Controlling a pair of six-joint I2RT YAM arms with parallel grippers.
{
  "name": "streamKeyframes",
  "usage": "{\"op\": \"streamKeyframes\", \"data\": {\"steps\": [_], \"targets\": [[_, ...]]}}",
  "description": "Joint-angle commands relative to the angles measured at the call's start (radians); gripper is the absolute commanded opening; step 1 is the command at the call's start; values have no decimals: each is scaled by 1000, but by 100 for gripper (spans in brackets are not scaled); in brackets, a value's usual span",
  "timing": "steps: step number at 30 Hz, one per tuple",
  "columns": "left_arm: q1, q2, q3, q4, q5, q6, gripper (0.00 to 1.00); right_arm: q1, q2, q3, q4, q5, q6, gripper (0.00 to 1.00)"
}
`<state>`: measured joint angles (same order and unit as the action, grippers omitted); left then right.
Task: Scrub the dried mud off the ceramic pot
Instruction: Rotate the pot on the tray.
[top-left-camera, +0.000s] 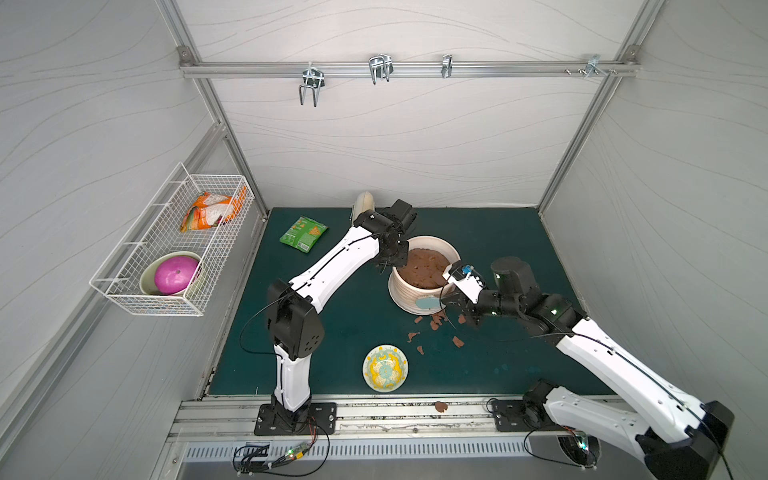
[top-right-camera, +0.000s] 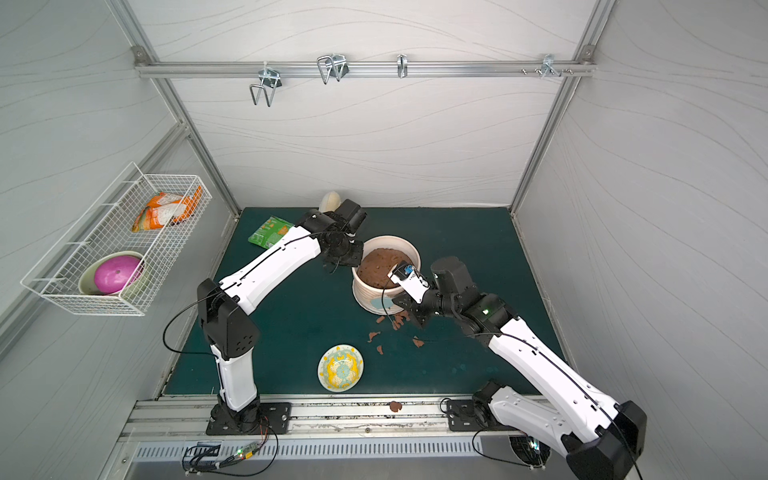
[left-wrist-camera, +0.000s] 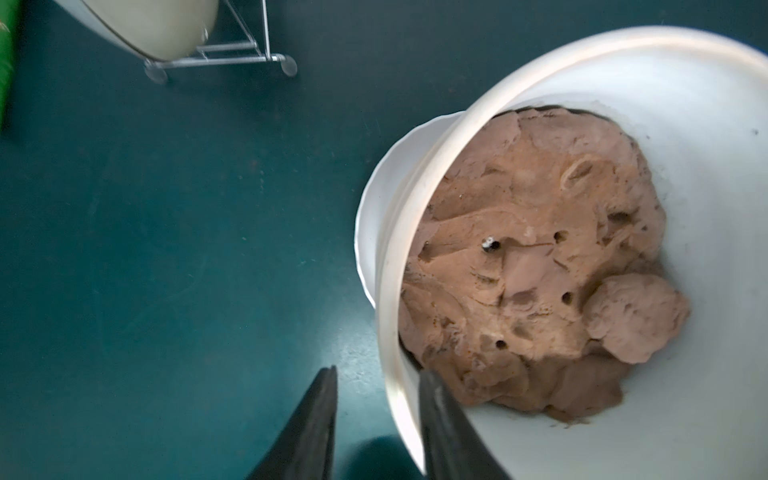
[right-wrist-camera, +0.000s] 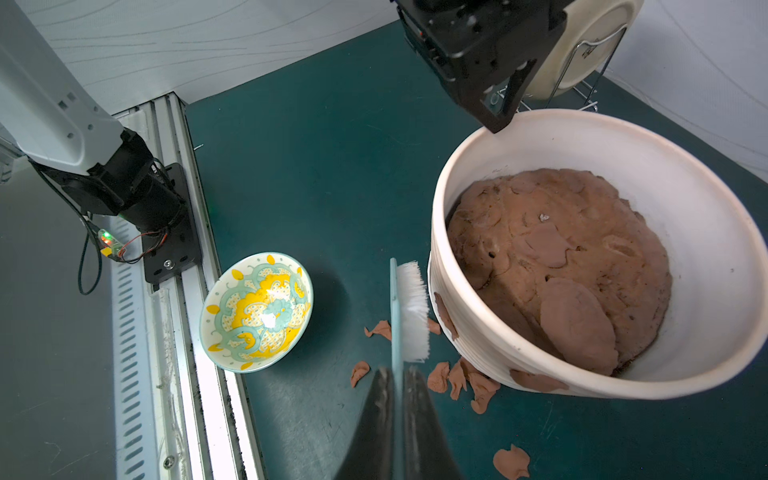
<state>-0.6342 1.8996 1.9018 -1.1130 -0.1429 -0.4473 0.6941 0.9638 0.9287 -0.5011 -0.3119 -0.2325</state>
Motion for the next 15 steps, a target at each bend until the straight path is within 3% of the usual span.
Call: {"op": "streamKeyframes", "data": {"steps": [1, 8, 15], "targets": [[-5, -52, -36, 64, 3, -37, 48, 1, -28, 18, 22, 14, -16, 0], [-30, -52, -105, 50, 59, -153, 54, 0, -57, 9, 20, 15, -21, 0], [-75, -30, -102, 17, 52, -312, 48, 0, -86, -20, 20, -5, -24, 0]]}}
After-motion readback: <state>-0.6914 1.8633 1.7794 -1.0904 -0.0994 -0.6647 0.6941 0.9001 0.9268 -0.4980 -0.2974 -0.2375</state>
